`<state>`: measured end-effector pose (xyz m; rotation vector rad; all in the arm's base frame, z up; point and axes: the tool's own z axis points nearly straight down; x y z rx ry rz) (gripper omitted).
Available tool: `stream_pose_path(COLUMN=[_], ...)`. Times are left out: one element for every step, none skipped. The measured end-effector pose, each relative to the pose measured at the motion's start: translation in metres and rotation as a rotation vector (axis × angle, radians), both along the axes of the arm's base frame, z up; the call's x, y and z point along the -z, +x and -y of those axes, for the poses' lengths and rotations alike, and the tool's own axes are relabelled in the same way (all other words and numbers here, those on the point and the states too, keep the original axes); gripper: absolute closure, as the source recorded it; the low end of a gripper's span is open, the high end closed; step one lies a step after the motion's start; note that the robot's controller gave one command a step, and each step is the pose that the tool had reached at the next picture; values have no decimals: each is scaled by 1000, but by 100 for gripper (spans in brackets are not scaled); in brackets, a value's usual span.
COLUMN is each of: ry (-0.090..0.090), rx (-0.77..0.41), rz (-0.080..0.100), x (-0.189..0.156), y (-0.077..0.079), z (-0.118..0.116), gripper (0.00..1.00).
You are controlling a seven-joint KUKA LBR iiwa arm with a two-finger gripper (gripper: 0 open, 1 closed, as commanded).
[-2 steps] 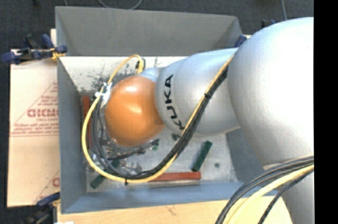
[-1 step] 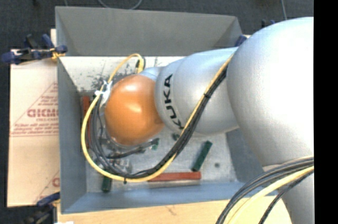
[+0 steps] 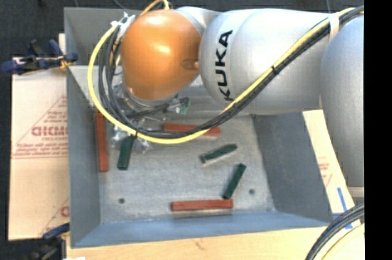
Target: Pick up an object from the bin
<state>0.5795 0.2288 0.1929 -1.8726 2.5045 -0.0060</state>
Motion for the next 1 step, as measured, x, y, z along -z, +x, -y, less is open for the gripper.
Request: stream_pose_path(ry=[-1], rx=[-45], rz=[1], x=[-119], y=[62], z=[14], gripper=[100])
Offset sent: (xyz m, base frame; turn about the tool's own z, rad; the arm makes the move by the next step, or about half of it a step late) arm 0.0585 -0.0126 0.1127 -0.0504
